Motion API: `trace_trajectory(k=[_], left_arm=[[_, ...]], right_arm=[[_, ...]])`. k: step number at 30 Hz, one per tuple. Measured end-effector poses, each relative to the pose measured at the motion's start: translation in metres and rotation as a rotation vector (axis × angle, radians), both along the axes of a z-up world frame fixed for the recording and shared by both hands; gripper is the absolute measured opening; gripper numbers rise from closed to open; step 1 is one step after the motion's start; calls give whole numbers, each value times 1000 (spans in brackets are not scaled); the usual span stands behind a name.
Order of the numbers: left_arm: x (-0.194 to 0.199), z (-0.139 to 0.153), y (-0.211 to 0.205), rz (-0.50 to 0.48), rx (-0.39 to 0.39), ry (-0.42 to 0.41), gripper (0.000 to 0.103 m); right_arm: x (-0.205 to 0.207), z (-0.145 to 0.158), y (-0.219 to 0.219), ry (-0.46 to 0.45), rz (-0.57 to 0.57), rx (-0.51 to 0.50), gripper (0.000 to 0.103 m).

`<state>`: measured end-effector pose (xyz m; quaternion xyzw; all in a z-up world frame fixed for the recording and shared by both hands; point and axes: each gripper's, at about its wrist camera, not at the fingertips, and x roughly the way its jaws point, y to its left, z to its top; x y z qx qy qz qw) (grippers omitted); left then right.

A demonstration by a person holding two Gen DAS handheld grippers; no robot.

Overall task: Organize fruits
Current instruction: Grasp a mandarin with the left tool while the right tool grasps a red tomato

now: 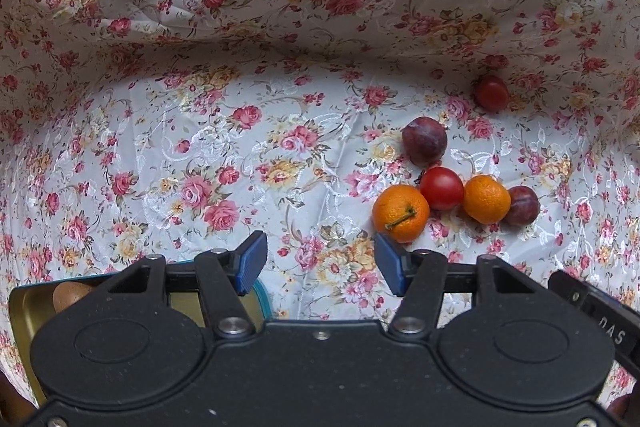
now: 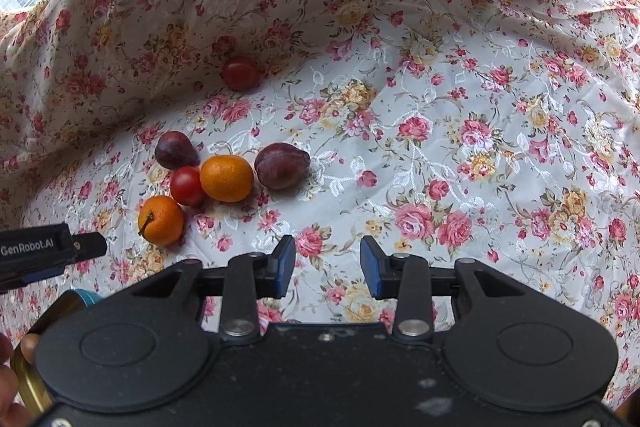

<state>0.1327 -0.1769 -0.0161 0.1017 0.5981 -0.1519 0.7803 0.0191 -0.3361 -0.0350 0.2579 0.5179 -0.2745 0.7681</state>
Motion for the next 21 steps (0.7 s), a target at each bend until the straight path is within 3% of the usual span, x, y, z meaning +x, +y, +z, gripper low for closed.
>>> trace_trajectory(k=[10, 21], left_arm=[[7, 3, 8, 5, -6, 3, 63], [13, -2, 11, -5, -40, 28, 63]], right_arm=[[80, -7, -16, -73, 21, -53, 39], [157, -41, -34, -92, 41, -65, 39]])
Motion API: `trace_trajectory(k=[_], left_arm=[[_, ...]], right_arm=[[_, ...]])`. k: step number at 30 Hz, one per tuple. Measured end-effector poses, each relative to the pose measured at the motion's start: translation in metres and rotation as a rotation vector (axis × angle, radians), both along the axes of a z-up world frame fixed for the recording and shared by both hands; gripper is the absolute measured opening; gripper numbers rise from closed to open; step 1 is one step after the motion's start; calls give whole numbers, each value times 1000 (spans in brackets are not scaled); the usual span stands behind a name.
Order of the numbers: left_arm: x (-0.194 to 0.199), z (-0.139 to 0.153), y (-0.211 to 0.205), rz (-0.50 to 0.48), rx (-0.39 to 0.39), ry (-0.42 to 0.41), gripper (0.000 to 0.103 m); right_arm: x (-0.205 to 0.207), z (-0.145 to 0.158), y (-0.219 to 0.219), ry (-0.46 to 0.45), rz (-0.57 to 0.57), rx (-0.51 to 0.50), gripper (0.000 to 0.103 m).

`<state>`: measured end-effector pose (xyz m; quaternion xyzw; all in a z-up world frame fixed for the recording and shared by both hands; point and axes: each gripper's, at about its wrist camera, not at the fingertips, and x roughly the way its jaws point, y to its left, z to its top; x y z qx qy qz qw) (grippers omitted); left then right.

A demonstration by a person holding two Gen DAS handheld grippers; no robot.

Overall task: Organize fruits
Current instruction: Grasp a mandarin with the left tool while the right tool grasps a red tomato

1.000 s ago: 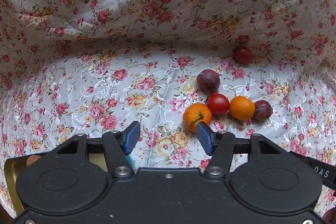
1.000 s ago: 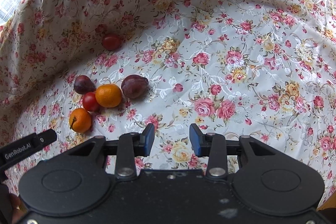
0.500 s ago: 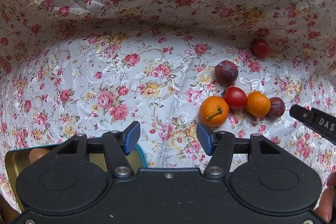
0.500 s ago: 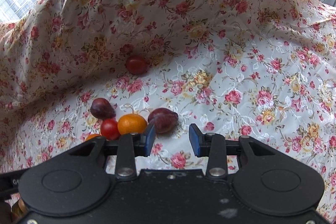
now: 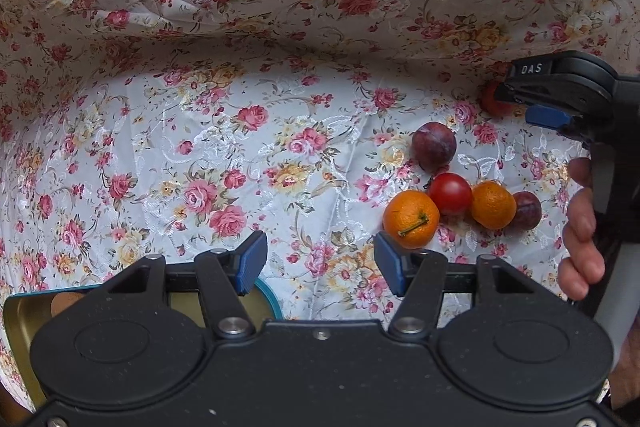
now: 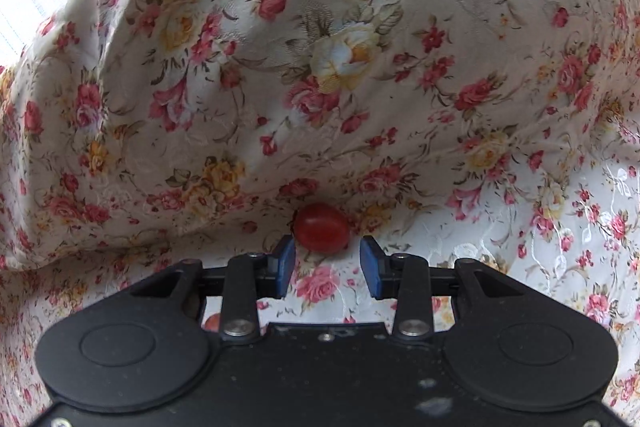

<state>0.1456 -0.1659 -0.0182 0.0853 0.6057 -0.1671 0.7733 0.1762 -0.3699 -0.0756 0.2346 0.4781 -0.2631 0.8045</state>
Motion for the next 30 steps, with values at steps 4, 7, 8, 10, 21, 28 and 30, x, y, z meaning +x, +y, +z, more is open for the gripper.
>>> trace_trajectory(k=[4, 7, 8, 10, 21, 28, 30], left_arm=[[1, 1, 1, -7, -10, -7, 63], [0, 1, 0, -19, -11, -8, 63], [0, 0, 0, -20, -10, -10, 63], [-1, 0, -1, -22, -8, -12, 63], [-8, -7, -13, -63, 11, -19, 63], [-9, -9, -21, -59, -15, -18, 63], [-10, -10, -25, -63, -17, -22, 63]], right_arm=[[16, -13, -5, 19, 9, -5, 39], [23, -22, -8, 21, 19, -4, 39], [25, -25, -10, 23, 16, 5, 39], [22, -27, -11, 23, 14, 20, 36], [-27, -25, -7, 91, 35, 41, 34], [-83, -24, 3, 108, 7, 81, 34], [-98, -23, 7, 103, 8, 84, 34]])
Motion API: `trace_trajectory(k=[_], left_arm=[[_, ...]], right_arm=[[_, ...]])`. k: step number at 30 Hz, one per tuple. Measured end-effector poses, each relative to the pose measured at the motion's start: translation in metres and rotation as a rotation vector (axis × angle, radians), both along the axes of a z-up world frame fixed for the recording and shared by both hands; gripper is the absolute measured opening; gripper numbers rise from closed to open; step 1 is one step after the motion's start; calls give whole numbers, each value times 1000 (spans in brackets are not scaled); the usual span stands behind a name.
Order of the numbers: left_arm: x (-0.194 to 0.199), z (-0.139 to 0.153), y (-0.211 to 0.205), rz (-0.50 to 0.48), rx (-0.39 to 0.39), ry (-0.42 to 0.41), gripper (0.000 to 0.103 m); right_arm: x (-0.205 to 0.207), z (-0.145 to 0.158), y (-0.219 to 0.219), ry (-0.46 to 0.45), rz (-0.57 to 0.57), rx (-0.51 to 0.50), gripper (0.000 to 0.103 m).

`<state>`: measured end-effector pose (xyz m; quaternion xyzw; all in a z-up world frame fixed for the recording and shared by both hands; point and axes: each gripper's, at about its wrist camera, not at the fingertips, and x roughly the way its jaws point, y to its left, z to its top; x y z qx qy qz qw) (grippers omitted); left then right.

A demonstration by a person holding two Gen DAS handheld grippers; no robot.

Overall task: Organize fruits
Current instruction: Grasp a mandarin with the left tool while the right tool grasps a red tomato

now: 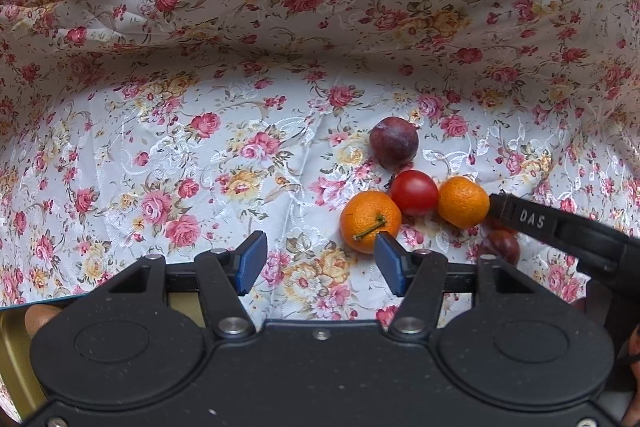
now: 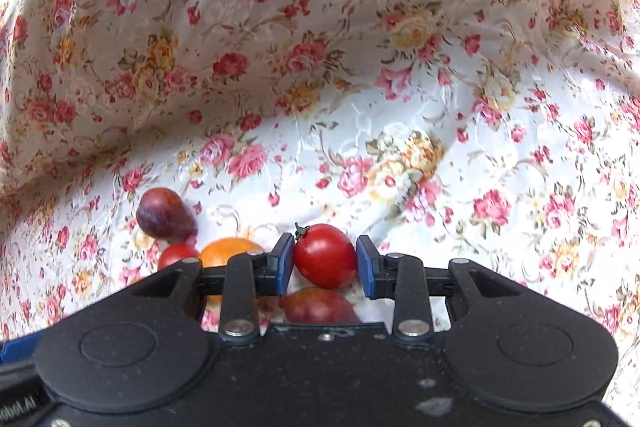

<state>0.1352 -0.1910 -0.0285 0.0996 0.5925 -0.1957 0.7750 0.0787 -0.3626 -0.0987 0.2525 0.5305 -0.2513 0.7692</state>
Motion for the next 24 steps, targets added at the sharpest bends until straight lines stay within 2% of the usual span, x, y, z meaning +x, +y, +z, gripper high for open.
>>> trace_trajectory(k=[4, 10, 15, 20, 24], left_arm=[[-3, -4, -9, -8, 7, -13, 63], [-7, -12, -23, -32, 2, -42, 63], [-5, -23, -37, -45, 15, -67, 63], [-5, -42, -44, -57, 60, -32, 63], [-5, -49, -47, -64, 89, -51, 66]], right_arm=[[-11, 2, 10, 31, 23, 4, 34], [-34, 11, 16, 24, 19, 40, 34], [-43, 48, 12, -16, -7, 54, 34], [-62, 83, 20, -8, -12, 51, 34], [-78, 92, 29, -10, -35, 83, 34]])
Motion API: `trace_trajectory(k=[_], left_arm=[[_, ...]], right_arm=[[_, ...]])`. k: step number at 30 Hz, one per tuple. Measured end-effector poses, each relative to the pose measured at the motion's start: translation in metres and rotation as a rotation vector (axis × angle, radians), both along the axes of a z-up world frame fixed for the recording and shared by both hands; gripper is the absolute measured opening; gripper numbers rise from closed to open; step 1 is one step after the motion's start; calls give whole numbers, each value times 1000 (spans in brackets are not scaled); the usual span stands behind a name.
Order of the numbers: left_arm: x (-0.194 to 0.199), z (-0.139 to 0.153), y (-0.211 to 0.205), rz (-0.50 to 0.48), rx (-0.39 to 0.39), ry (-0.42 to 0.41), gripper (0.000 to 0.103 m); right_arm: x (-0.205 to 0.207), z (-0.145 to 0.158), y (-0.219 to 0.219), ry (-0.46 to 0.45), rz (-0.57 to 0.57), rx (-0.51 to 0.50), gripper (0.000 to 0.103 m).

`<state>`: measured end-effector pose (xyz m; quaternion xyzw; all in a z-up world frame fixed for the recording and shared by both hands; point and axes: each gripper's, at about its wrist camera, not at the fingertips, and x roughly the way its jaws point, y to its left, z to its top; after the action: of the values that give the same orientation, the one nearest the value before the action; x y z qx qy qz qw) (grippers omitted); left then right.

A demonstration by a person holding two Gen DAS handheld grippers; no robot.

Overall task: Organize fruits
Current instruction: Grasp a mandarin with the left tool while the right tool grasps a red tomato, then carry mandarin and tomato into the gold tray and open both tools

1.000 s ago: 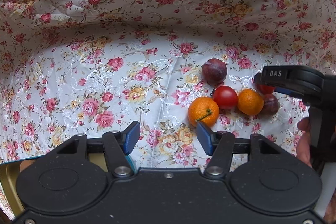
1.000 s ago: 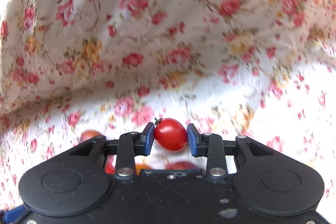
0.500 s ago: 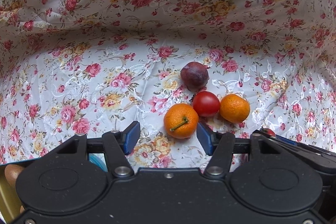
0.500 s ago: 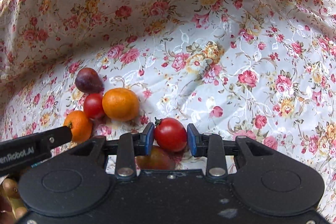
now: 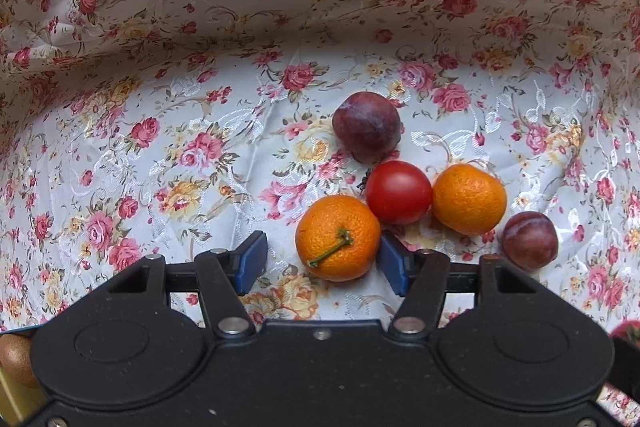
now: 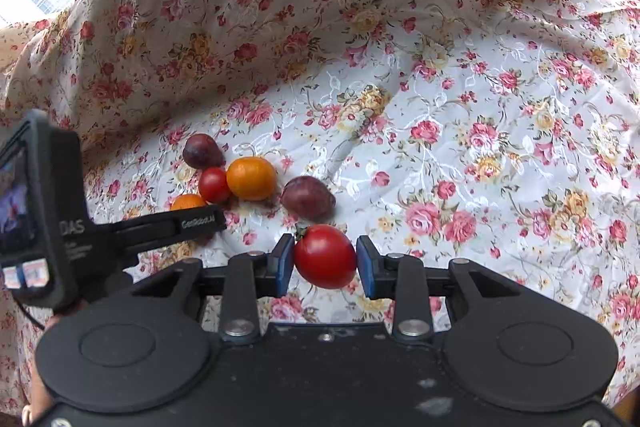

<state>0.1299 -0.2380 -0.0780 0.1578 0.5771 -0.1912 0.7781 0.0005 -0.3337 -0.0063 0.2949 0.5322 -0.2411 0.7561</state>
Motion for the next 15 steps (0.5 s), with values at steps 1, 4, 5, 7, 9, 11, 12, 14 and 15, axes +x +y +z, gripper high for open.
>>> trace_trajectory(k=[1, 4, 5, 7, 9, 11, 12, 14, 15], left_arm=[[1, 1, 0, 2, -3, -4, 66], [3, 1, 0, 13, -18, -1, 64], [4, 1, 1, 15, -31, 5, 58], [5, 3, 1, 25, -47, 4, 50], [7, 6, 4, 36, -45, -6, 49], [5, 13, 8, 39, -36, -20, 49], [4, 17, 9, 41, -28, -28, 49], [0, 27, 13, 50, -23, -35, 49], [-2, 35, 14, 58, -27, -35, 49]], right_arm=[[-4, 2, 2, -3, -7, 7, 34], [-12, 6, 9, 0, -13, 3, 34], [-12, 7, 12, 4, -5, -6, 34], [-11, 9, 16, 12, 13, -18, 34], [-10, 11, 17, 17, 19, -11, 34], [-11, 12, 16, 13, 17, 1, 34], [-10, 12, 16, 13, 18, 0, 34], [-10, 13, 16, 29, 15, -17, 34], [-10, 14, 16, 38, 12, -27, 34]])
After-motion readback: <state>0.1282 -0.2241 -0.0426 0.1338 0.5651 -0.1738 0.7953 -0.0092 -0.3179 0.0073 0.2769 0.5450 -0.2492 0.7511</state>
